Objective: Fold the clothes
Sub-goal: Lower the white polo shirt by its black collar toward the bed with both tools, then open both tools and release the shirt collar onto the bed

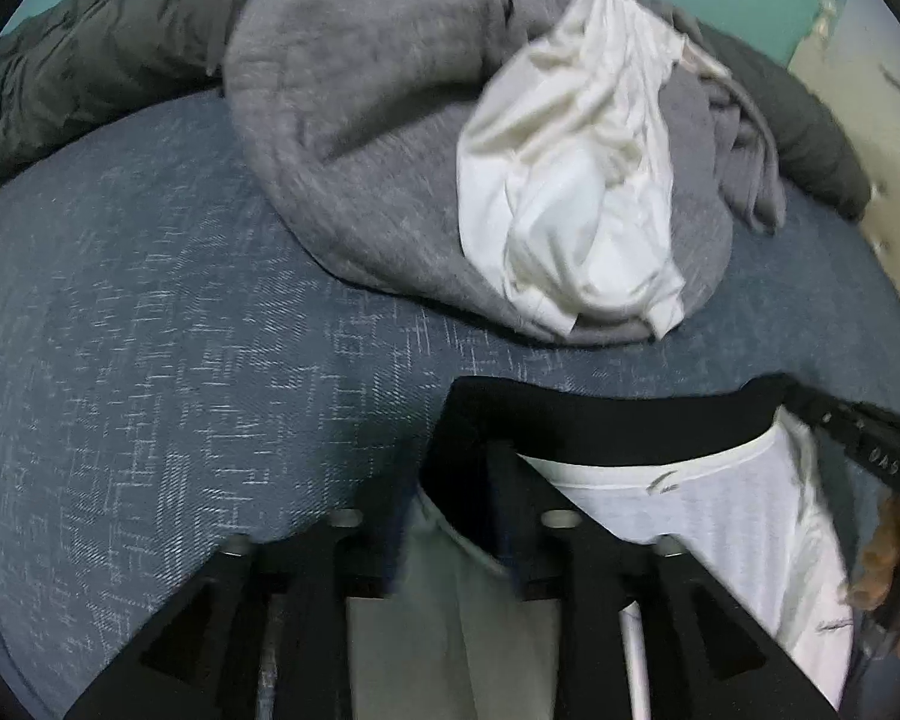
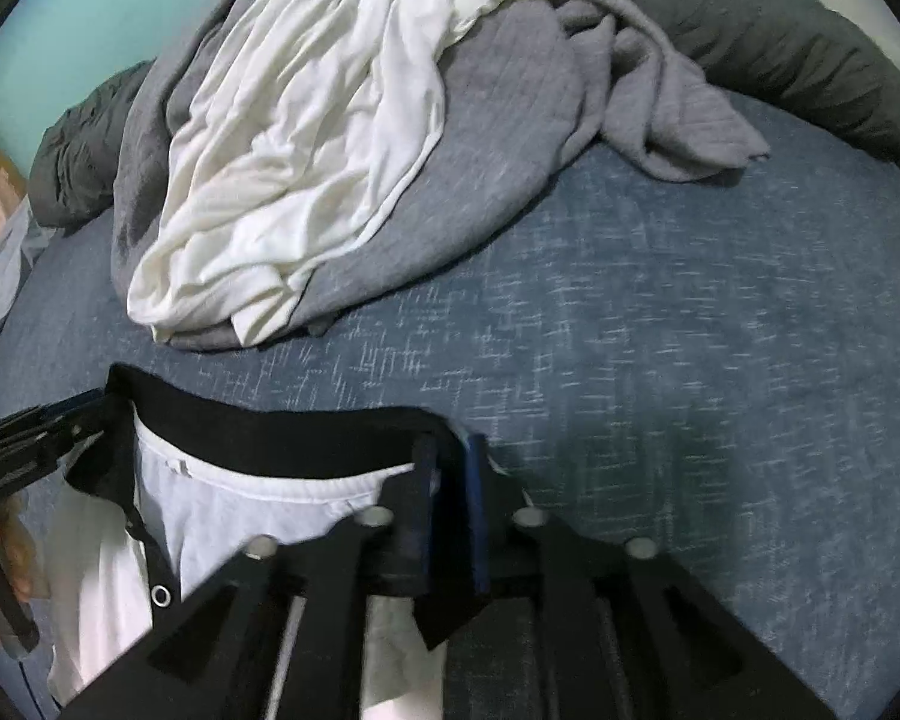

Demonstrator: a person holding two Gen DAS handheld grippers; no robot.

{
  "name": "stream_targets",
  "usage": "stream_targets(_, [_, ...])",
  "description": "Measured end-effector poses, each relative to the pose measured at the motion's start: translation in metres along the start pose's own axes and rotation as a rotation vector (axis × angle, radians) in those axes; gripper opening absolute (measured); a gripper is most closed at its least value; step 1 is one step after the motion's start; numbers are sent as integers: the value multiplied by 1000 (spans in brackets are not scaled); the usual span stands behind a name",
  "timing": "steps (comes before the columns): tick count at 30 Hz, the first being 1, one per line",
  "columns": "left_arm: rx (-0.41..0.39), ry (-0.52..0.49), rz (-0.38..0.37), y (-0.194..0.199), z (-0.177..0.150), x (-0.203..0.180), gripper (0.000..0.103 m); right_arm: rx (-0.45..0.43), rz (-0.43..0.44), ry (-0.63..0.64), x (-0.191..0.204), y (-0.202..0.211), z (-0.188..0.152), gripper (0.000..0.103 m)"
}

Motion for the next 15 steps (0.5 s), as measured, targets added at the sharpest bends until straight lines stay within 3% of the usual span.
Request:
stream_targets(1, [-11, 12, -7, 7, 0, 2, 63, -19, 16, -16, -2, 9, 1, 37])
stream_targets(2, [-23, 23, -27, 15, -2, 4, 63, -42, 37, -28, -3, 19, 1, 43])
stream_targets(3, [-31, 21, -28, 23, -4, 5, 63, -66, 58, -40, -4, 30, 2, 56])
stream_targets(4, [-38, 18, -27, 31, -6, 7, 63, -87, 79, -50, -5, 42, 1, 59])
stream_targets(9, [-84, 34, -68, 83, -41, 14, 63, -165, 183, -90, -1, 105, -23, 59])
stream_targets(15, [-87, 88, -99, 128, -121, 26, 63, -161, 290, -116, -3, 167, -107, 59])
Point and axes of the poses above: each gripper's, at about its wrist camera, not at the fingertips, and y roughly against the way its jaws point, x to its left, z to its top, the point moved 6 cm from there along -y, roughly the way its jaws point, and after that the axes turned 10 degrees about -y, right-handed, at the moved point
